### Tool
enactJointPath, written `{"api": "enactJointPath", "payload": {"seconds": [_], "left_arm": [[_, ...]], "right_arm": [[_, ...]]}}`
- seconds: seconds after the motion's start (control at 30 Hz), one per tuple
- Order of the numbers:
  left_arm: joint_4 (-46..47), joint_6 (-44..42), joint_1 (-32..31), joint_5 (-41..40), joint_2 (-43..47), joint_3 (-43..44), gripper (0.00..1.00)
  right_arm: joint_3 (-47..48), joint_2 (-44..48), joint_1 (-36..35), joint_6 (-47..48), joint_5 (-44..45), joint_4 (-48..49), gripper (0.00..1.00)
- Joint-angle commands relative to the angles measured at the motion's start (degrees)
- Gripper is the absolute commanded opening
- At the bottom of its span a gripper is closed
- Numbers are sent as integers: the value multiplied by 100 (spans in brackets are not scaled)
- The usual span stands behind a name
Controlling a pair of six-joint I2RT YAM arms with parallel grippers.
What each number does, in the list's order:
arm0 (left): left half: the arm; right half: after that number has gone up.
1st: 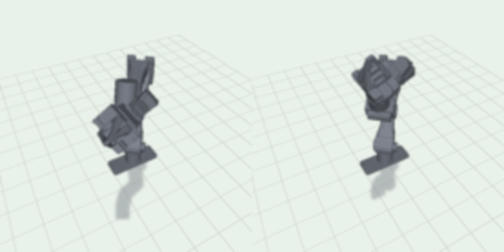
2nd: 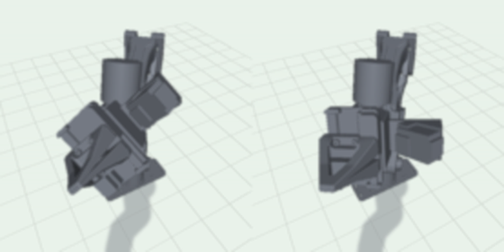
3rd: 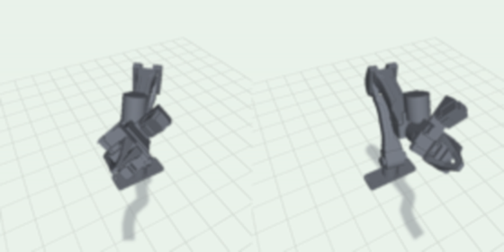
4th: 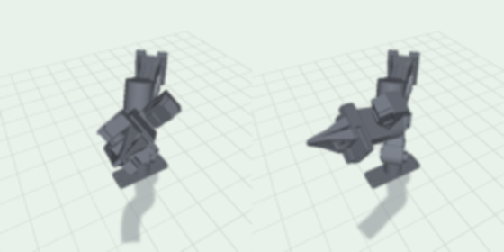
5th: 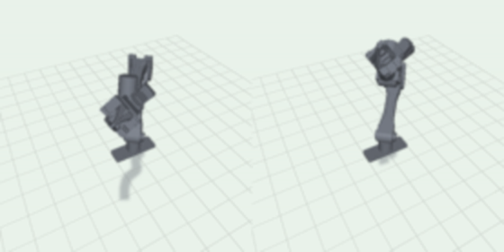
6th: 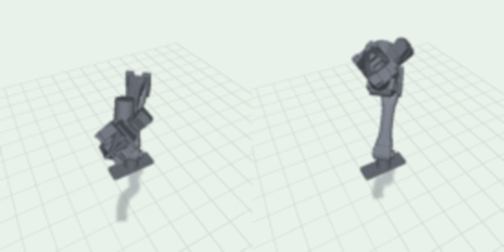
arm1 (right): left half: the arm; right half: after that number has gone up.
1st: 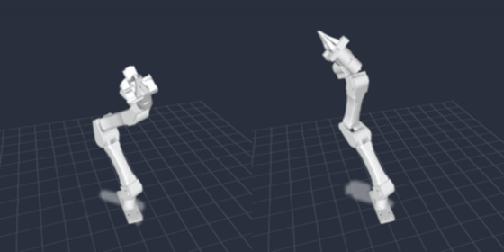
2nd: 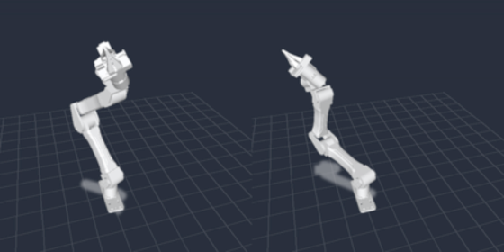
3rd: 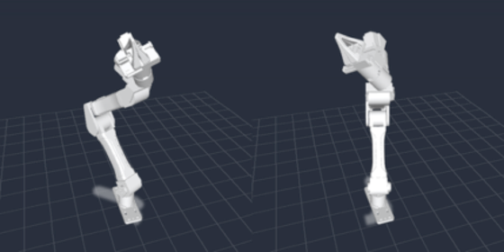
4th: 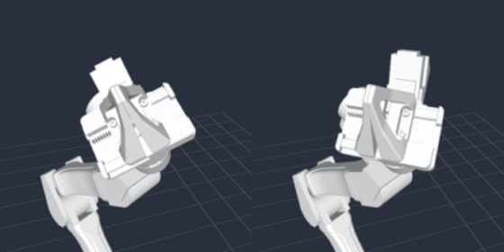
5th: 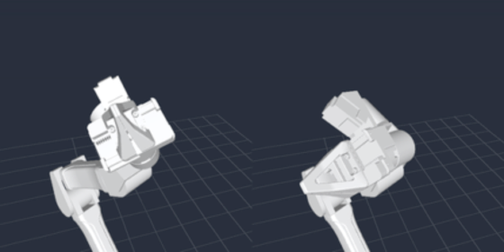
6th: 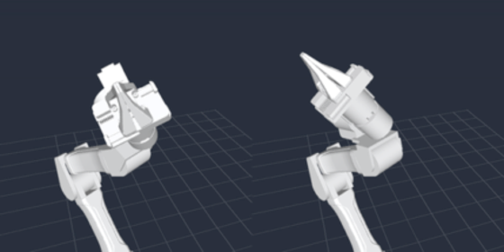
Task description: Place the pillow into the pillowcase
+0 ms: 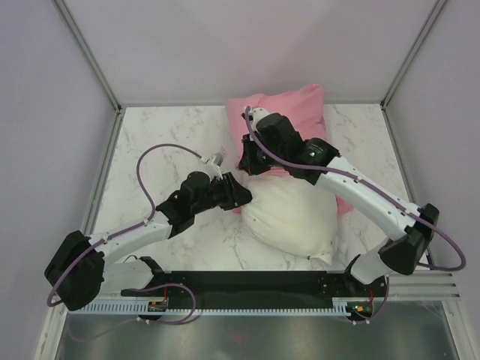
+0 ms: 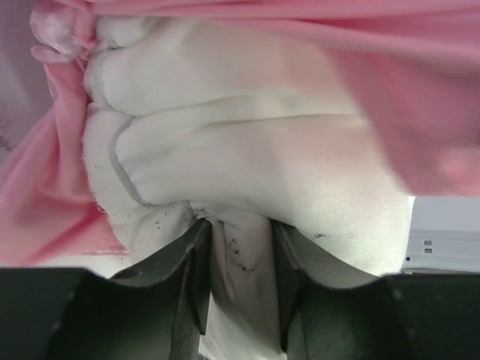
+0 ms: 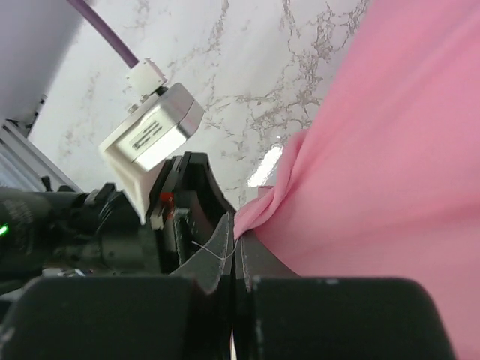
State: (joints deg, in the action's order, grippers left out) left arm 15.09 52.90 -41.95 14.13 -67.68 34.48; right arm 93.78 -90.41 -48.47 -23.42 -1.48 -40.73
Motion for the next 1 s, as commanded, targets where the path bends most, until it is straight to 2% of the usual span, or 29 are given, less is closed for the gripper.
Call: {"api": "enactJointPath", "payload": {"seconds": [0.0,0.1,0.27,0.43,0.47,0.5,0.6,0.67,0.77,0.97], "left_arm": [[970,300,-67,-1007,132,-81,43],[575,-6,-67,-1656,334,-143,52],[57,-447,-190,-1949,571,-100,70],[-910,-860,-296,-2475,1054,-64,83],[-1051,-930,-296,-2546,1238,-142,92],[-1409,-1088,-296,-2747,1588,-169,95],[-2148,-1177,-226,-3161,2230,-240,100],[-2177,-1177,72,-3031,2390,-414,100],[-1800,-1168,617,-2302,2304,-635,100],[-1177,-1713,812,-1257,1407,-512,99]], "right_arm": [[-121,1085,-295,-699,-951,1225,0],[-991,1780,-312,-918,-890,1357,0],[-1993,2474,-304,-980,-521,1419,0],[-2171,2599,-295,-779,138,1200,0],[-2092,2581,-295,-709,443,1138,0],[-2022,2555,-277,-656,760,1077,0],[-1793,2476,-181,-462,930,927,0],[-1714,2484,-84,-383,860,909,0],[-1670,2519,-14,-330,702,909,0],[-1433,2590,162,-242,543,760,0]]}}
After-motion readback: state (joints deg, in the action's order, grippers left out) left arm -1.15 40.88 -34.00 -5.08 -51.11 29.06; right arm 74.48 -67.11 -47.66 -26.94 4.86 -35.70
